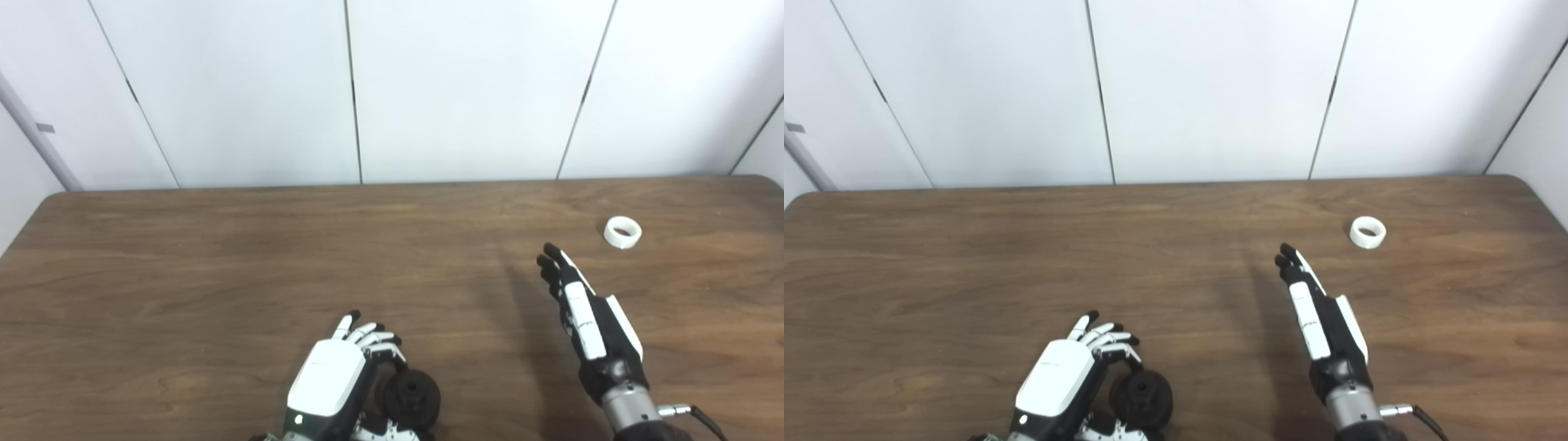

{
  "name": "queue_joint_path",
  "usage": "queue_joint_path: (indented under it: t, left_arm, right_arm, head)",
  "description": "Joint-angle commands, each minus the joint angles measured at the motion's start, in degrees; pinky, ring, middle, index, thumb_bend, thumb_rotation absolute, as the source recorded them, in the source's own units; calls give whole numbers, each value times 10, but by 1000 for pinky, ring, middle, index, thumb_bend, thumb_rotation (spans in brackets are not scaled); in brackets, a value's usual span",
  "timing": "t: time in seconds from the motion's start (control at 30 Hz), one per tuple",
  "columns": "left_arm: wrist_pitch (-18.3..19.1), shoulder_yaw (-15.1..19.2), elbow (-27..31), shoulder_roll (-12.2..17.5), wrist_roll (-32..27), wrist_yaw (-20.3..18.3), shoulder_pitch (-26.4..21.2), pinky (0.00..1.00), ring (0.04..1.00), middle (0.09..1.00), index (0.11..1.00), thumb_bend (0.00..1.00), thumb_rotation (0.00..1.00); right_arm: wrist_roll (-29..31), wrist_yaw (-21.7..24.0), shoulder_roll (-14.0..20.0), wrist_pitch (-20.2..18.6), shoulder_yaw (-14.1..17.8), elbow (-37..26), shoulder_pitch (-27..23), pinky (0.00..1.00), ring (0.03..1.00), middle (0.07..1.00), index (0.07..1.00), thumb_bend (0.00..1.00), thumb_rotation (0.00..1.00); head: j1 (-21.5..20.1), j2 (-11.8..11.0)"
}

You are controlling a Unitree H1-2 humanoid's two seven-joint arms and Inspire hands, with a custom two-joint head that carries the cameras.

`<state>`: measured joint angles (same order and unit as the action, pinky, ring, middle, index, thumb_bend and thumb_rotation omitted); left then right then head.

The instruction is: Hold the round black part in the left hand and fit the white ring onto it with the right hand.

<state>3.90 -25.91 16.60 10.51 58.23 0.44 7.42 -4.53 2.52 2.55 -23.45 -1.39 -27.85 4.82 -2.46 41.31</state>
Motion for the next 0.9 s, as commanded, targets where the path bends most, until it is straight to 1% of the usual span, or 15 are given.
queue_joint_path:
  t: [0.0, 0.1, 0.2, 0.23, 0.27, 0.37, 0.4, 0.43, 0.47, 0.53, 0.57, 0.63, 0.77, 0.83, 0.87]
  left_arm:
    - [-9, 3, 3, -2, 9, 14, 6, 1000, 862, 780, 484, 524, 56]
    - [-10, 4, 2, -3, 13, 18, 8, 1000, 857, 778, 484, 524, 55]
    - [-13, 5, -2, -4, 17, 25, 10, 1000, 861, 777, 484, 524, 55]
    - [-14, 5, -4, -4, 17, 28, 11, 1000, 861, 776, 484, 524, 55]
    - [-16, 6, -7, -3, 18, 32, 11, 1000, 861, 775, 484, 524, 55]
    - [-23, 6, -15, -1, 21, 42, 11, 1000, 861, 772, 484, 524, 55]
    - [-25, 7, -16, 1, 20, 42, 11, 1000, 861, 771, 484, 524, 55]
    - [-27, 8, -16, 2, 20, 41, 12, 1000, 862, 771, 484, 524, 55]
    - [-29, 9, -17, 3, 19, 41, 13, 1000, 863, 771, 484, 524, 55]
    - [-32, 11, -17, 5, 18, 42, 16, 1000, 864, 769, 484, 524, 55]
    - [-34, 13, -18, 6, 17, 43, 16, 1000, 865, 770, 485, 524, 55]
    - [-38, 16, -20, 9, 14, 45, 17, 1000, 865, 769, 485, 524, 55]
    - [-42, 23, -13, 13, 13, 37, 20, 1000, 862, 769, 485, 524, 54]
    - [-45, 27, -10, 17, 12, 34, 21, 1000, 859, 769, 485, 524, 55]
    - [-46, 29, -9, 18, 11, 32, 21, 1000, 857, 769, 485, 524, 54]
  right_arm:
    - [-2, -5, -2, 4, 2, -22, -12, 1000, 962, 934, 935, 564, 1000]
    - [-3, -5, 0, 0, 5, -24, -13, 1000, 958, 928, 926, 572, 1000]
    - [-2, -4, 4, -5, 11, -30, -14, 1000, 955, 931, 915, 554, 999]
    - [-1, -3, 7, -4, 13, -31, -15, 1000, 954, 933, 913, 536, 977]
    - [-1, -3, 9, -4, 16, -31, -17, 1000, 953, 935, 912, 525, 938]
    - [2, -7, 13, -5, 30, -32, -21, 981, 928, 924, 885, 491, 715]
    - [-11, -11, 16, -5, 31, -30, -24, 967, 922, 920, 876, 500, 649]
    - [-26, -15, 19, -7, 32, -30, -27, 915, 906, 903, 857, 526, 594]
    - [-41, -18, 25, -12, 32, -29, -32, 885, 897, 892, 845, 542, 565]
    - [-70, -19, 39, -25, 32, -28, -44, 900, 914, 892, 823, 567, 464]
    - [-83, -19, 47, -28, 31, -27, -50, 902, 918, 895, 815, 578, 420]
    - [-110, -19, 64, -31, 30, -19, -64, 892, 912, 885, 800, 621, 358]
    - [-152, -19, 101, -29, 32, 7, -93, 873, 871, 832, 768, 711, 312]
    - [-178, -19, 118, -31, 33, 23, -111, 887, 876, 830, 756, 733, 284]
    - [-189, -19, 127, -31, 32, 30, -118, 883, 879, 835, 745, 743, 264]
  head:
    - [-1, 3]
    - [-3, 6]
    - [-7, 10]
    - [-9, 11]
    - [-9, 11]
    - [-15, 12]
    - [-15, 12]
    - [-23, 13]
    - [-29, 13]
    - [-48, 13]
    - [-48, 13]
    - [-70, 13]
    - [-93, 12]
    - [-114, 10]
    - [-114, 10]
